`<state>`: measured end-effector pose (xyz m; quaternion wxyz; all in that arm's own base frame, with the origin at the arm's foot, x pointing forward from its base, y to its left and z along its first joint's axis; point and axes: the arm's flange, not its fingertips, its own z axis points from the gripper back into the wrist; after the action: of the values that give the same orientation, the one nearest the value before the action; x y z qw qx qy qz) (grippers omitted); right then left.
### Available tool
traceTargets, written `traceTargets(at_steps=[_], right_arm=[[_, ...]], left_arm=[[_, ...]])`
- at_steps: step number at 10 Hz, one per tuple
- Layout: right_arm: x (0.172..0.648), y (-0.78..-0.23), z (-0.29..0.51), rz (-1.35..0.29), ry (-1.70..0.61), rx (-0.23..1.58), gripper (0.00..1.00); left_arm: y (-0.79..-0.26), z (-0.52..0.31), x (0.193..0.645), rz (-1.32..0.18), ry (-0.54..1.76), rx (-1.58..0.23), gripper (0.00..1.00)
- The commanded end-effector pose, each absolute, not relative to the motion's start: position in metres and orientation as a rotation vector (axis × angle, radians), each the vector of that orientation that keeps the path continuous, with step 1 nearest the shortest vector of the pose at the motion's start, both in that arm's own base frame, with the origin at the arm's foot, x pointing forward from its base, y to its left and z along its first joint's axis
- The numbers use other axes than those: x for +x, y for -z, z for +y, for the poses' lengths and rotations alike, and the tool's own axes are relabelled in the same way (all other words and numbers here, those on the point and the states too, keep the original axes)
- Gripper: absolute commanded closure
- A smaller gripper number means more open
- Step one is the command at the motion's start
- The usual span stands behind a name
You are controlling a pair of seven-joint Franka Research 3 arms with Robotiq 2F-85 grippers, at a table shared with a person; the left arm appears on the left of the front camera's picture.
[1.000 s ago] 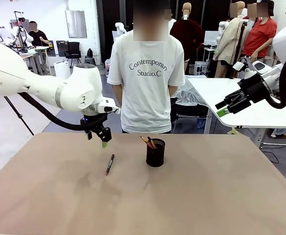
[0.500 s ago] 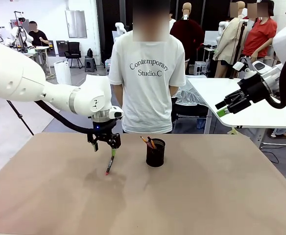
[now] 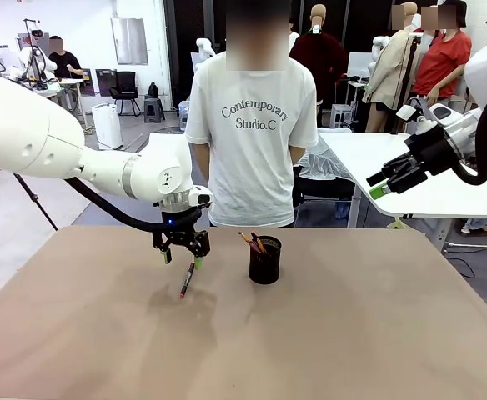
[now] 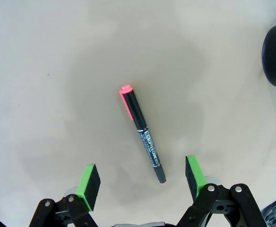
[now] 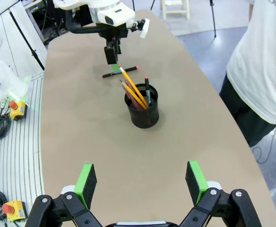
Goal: Place the pens into the pen holder.
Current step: Pick up a writing instrument from the table and place it into the Pen holder.
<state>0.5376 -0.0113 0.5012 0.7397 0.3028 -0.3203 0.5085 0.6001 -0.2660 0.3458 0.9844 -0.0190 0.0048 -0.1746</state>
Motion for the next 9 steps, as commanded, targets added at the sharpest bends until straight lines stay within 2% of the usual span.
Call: traceTargets(at_steps=[1, 2, 3, 4, 9], right_arm=[[0.537, -0.503, -0.011, -0.702, -1.109, 0.665, 0.0], [0.537, -0.503, -0.011, -0.702, -1.109, 0.665, 0.0], [0.537, -0.503, -0.011, -0.702, -1.109, 0.665, 0.0], [0.537, -0.503, -0.011, -0.702, -1.109, 0.665, 0.0], [0.537, -0.503, -0.011, -0.702, -1.109, 0.665, 0.0]], left_arm=[[-0.351, -0.263, 0.599, -0.002, 0.352, -0.027, 0.06], [-0.346, -0.266, 0.6, 0.01, 0.351, -0.038, 0.06], [-0.347, -0.263, 0.606, 0.143, 0.291, -0.165, 0.06], [-0.351, -0.256, 0.611, 0.204, 0.295, -0.262, 0.06], [-0.331, -0.256, 0.617, 0.114, 0.263, -0.136, 0.06]])
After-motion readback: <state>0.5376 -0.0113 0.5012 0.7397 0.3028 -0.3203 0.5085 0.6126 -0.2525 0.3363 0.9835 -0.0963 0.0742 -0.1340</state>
